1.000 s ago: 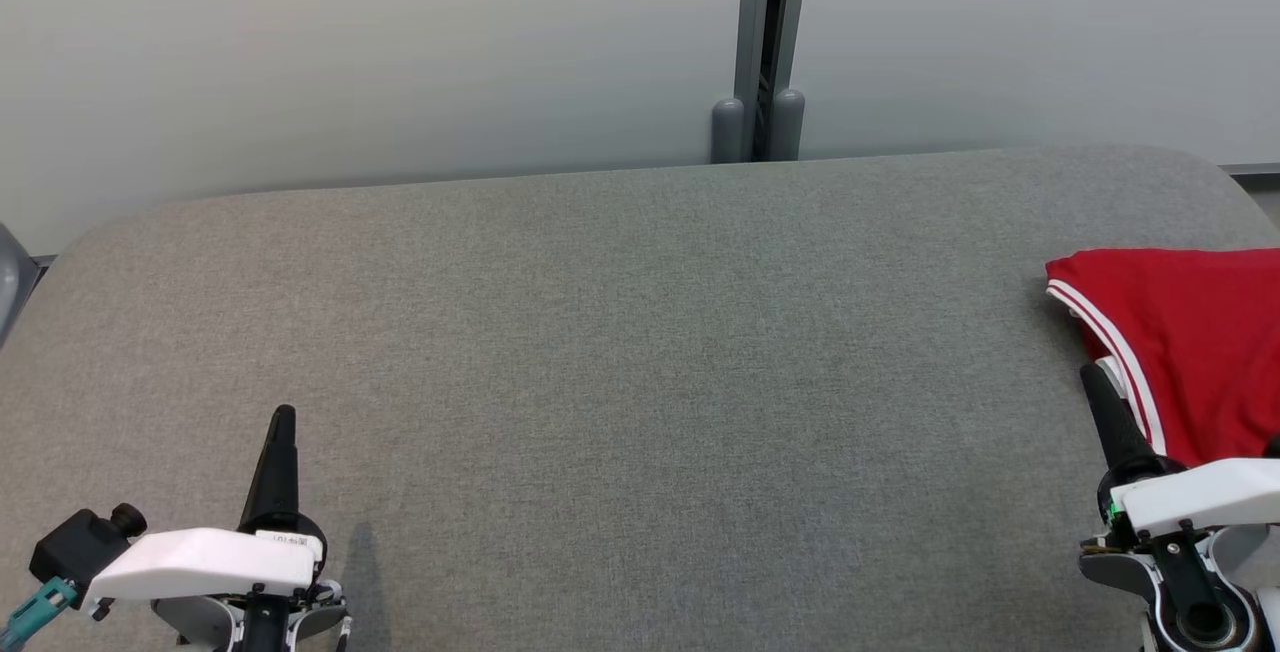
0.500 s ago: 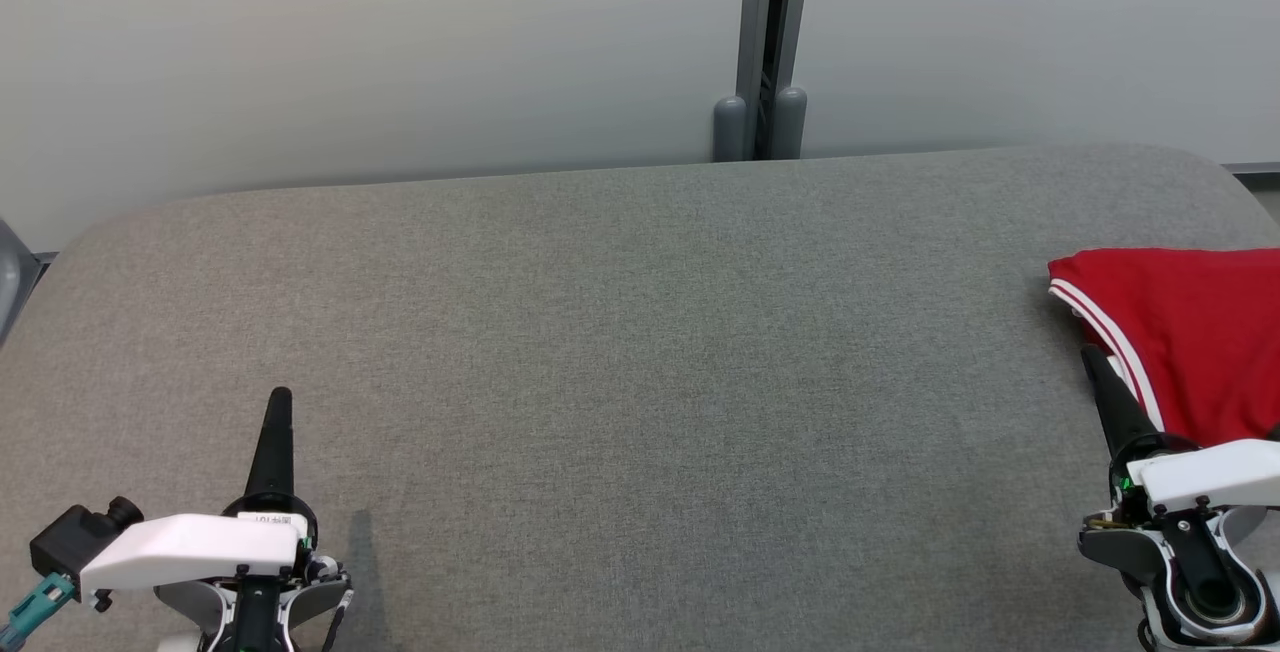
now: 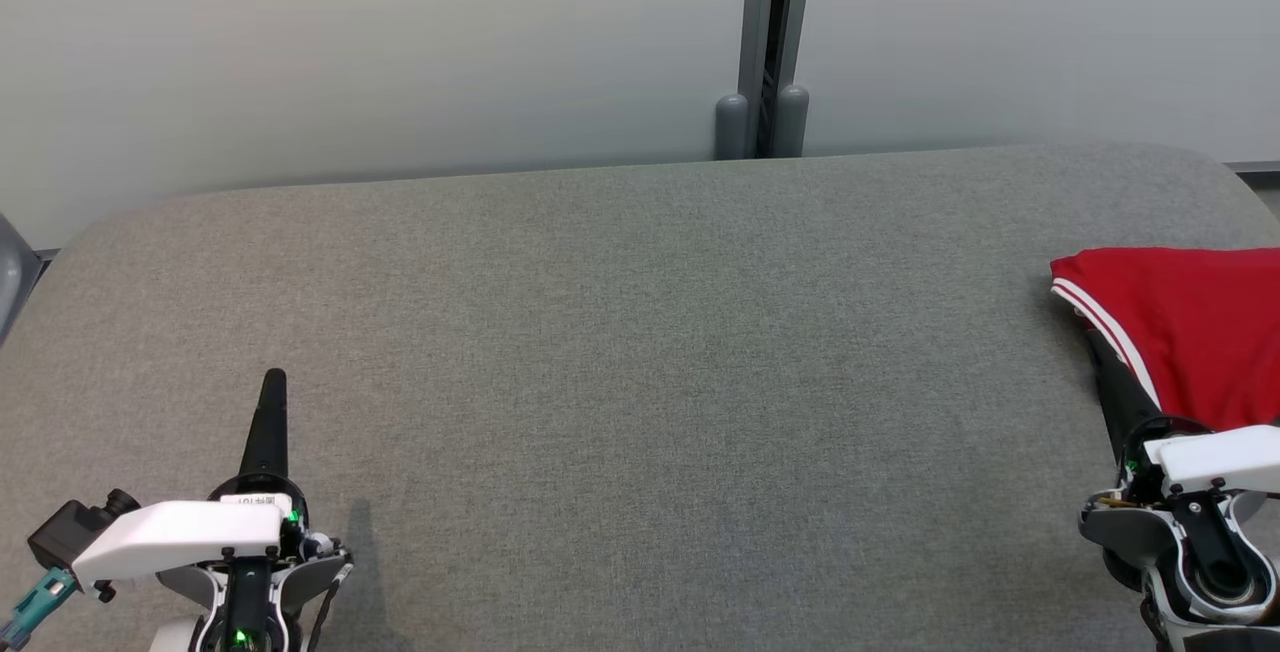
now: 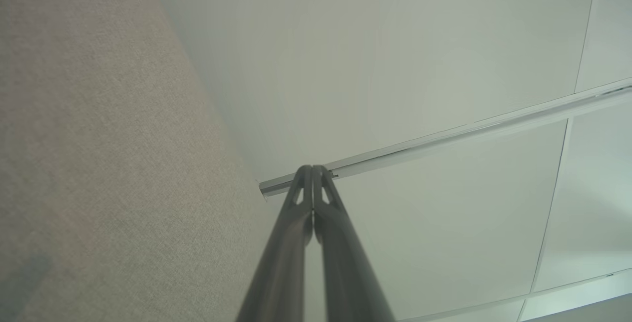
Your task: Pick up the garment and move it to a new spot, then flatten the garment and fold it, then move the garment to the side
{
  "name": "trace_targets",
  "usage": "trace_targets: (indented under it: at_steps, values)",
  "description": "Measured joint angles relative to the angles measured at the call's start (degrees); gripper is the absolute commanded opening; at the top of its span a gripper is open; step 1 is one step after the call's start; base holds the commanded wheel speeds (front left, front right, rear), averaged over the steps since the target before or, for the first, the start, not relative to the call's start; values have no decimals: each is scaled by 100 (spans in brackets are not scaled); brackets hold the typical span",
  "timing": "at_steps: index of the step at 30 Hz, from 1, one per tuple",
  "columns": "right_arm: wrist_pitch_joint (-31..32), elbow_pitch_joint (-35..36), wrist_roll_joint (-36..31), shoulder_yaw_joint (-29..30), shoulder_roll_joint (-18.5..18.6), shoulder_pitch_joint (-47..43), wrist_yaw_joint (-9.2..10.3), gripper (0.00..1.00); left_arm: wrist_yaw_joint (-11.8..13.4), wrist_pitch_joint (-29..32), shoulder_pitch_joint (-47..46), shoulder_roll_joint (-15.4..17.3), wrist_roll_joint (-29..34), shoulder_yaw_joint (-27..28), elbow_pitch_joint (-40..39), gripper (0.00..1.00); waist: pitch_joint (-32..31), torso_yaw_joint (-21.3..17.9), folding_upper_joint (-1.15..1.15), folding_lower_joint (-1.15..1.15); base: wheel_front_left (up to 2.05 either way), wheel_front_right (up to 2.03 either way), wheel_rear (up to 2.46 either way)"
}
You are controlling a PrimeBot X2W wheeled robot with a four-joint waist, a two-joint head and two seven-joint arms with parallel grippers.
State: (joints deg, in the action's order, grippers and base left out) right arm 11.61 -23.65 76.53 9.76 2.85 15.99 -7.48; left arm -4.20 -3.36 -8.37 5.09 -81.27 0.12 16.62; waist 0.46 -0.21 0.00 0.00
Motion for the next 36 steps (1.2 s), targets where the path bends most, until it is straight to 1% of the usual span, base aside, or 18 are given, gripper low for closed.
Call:
trace_targets:
  at_steps: [21,32,36]
  values:
    - [185,-356,914,97,16,321,0,0,-230,90,-250,-168,-765,198,221,0,24,19,0,0,0,0,0]
    - [258,-510,1312,136,26,467,0,0,-328,132,-361,-238,-1102,285,316,0,35,28,0,0,0,0,0]
    - [260,-517,1321,140,26,467,0,0,-330,133,-361,-241,-1113,289,325,0,35,28,0,0,0,0,0]
